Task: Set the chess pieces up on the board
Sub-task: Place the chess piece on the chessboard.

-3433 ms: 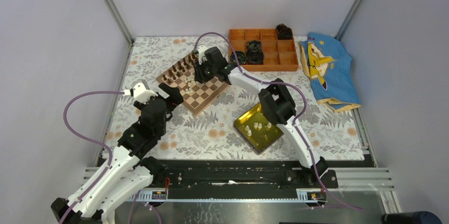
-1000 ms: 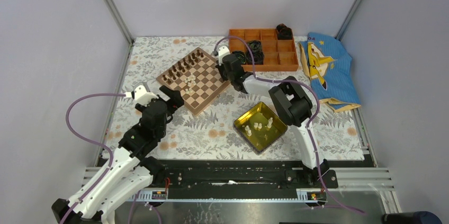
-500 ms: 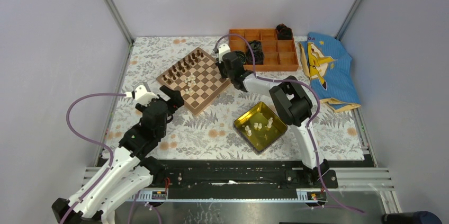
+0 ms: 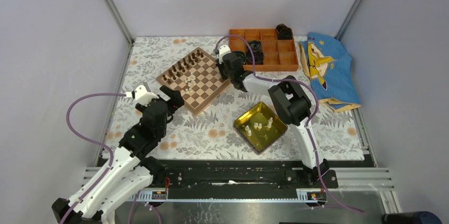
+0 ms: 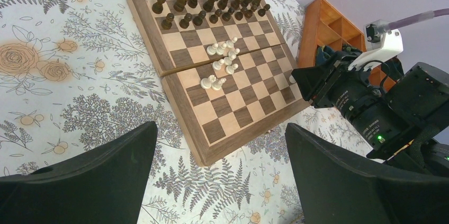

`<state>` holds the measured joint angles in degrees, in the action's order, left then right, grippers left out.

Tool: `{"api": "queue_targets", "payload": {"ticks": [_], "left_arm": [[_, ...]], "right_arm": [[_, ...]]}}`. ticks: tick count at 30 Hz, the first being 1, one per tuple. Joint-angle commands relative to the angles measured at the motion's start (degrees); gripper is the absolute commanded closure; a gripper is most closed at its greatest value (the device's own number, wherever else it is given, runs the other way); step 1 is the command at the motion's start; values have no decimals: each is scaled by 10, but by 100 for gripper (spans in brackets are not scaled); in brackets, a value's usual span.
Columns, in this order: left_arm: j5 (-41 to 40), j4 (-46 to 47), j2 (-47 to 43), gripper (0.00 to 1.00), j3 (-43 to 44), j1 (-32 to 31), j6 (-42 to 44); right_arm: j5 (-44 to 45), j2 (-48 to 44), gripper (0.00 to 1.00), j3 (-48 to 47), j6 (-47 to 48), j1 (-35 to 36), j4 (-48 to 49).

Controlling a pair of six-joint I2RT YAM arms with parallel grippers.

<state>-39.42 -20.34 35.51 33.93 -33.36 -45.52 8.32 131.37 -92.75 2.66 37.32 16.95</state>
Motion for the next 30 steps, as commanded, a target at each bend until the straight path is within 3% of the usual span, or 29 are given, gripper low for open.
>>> {"api": "queue_targets", "payload": {"ticks": [1,18,30], "left_arm": [[-5,4,-3,1,-8,-3,-5],[-7,3,-10,1,-8,-3,-5],[-19,-6,-16,1,0,-3,-5]], "right_arm": [[-3,4,73,-22,-6,-5,10],[1,-34,64,-11,6,-5,17],[-37,-98,48,-17,30,12,-31]]}}
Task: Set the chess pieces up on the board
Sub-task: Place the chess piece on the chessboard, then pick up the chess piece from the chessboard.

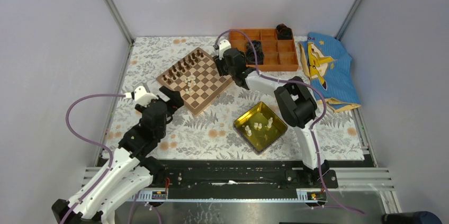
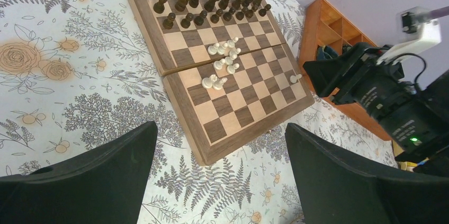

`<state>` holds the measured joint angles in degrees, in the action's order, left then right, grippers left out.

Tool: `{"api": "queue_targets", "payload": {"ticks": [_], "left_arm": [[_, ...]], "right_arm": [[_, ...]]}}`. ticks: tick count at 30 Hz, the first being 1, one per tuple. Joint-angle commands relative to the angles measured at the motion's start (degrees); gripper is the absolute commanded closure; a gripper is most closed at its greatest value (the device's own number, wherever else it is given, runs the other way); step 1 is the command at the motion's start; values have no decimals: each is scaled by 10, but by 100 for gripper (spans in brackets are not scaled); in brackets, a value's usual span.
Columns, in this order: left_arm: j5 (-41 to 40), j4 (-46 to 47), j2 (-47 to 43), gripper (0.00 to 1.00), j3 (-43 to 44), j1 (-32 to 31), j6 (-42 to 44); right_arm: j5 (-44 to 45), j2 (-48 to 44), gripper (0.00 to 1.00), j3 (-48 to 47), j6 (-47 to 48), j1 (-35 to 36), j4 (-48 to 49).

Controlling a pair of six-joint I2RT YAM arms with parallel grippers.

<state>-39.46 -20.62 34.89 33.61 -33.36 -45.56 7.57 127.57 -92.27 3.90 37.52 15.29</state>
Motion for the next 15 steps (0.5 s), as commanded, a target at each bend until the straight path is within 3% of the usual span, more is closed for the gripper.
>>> {"api": "queue_targets", "payload": {"ticks": [1,6,15], "left_arm": [[-20,-5,-12,1,4,-3,-4],[-22,-9,-18,1,5,-3,-7],[-27,-11,-25,1,4,-3,-7]], "right_arm": [[-41,-61,47,-29,20,13,-29],[-120,-62,42,-52,35,33,-84],[-192,-50,45,-56,52,64,-116]]}}
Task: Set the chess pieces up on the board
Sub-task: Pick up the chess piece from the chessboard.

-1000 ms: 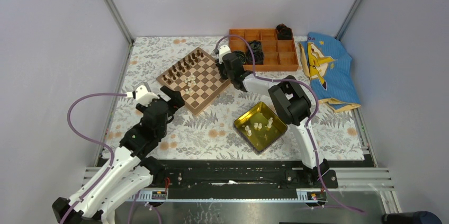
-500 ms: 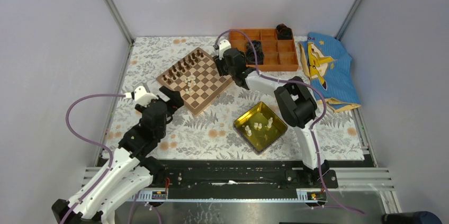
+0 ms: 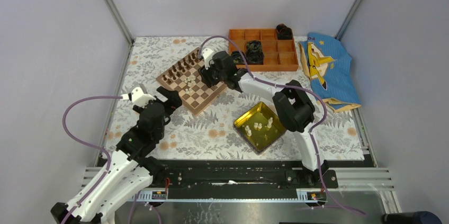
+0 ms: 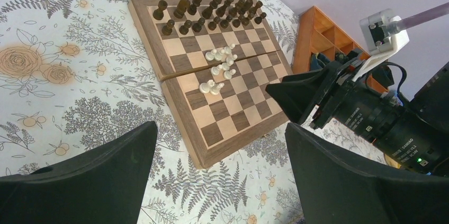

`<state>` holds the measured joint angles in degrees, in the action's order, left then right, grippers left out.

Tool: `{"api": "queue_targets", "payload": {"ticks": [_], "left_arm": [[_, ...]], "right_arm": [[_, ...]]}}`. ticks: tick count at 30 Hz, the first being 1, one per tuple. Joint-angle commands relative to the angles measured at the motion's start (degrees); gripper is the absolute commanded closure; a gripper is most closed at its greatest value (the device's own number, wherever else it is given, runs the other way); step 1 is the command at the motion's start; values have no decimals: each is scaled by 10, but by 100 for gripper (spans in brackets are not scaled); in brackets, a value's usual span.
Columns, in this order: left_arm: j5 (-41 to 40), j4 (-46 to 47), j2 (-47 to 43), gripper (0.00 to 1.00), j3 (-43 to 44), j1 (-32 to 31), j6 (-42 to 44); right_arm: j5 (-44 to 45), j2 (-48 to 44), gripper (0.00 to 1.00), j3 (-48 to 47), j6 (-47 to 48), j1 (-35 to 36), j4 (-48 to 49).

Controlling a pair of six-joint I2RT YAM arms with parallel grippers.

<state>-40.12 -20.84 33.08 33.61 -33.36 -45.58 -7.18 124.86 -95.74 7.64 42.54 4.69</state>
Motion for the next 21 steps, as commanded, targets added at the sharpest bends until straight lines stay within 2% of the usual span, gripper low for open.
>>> {"api": "queue_targets", "payload": {"ticks": [1,21], "left_arm": [[-21,-9,-7,1,4,-3,-7],[-20,-14,-9,1,3,-3,-11]], "right_arm": [[-48,-19,45,-23,16,17,-10],[-47,73,46,-109,6,31,-9]]}}
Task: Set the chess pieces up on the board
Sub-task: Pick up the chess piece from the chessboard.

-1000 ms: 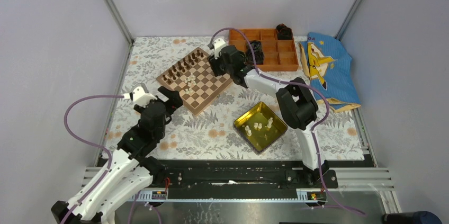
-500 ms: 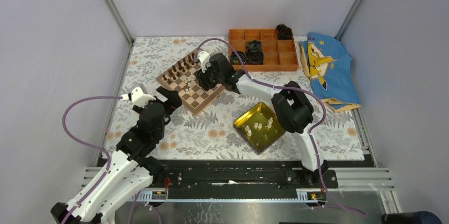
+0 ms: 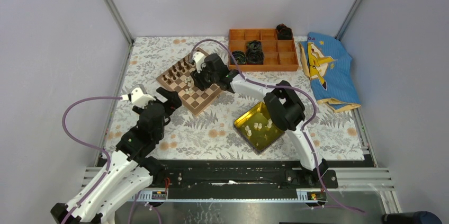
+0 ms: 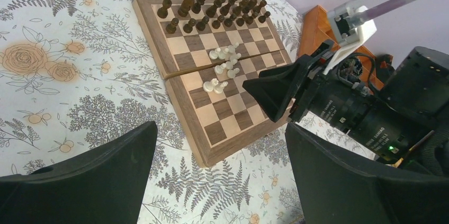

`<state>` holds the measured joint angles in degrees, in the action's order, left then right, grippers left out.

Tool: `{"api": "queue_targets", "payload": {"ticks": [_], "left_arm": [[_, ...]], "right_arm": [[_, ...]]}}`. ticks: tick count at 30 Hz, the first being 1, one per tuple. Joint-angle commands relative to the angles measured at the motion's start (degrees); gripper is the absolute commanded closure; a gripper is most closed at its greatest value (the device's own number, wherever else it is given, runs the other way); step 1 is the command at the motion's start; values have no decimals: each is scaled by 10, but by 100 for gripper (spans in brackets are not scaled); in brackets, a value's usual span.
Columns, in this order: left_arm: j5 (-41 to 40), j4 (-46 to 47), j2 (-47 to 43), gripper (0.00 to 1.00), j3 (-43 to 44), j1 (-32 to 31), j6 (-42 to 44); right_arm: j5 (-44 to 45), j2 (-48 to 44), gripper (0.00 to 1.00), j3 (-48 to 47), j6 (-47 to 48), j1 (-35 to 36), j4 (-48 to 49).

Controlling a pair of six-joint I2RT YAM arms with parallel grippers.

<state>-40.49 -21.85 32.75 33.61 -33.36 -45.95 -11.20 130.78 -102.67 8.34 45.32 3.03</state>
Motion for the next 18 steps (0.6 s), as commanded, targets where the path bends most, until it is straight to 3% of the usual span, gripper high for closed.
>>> {"api": "queue_targets", "payload": {"ticks": [1,18], "left_arm": [[-16,-5,-4,1,4,-3,-7],[-16,7,9,1,1,-3,-7]], "right_arm": [[-7,19,46,-45,-2,4,7],[-11,76,49,-110,-3,3,-9]]}}
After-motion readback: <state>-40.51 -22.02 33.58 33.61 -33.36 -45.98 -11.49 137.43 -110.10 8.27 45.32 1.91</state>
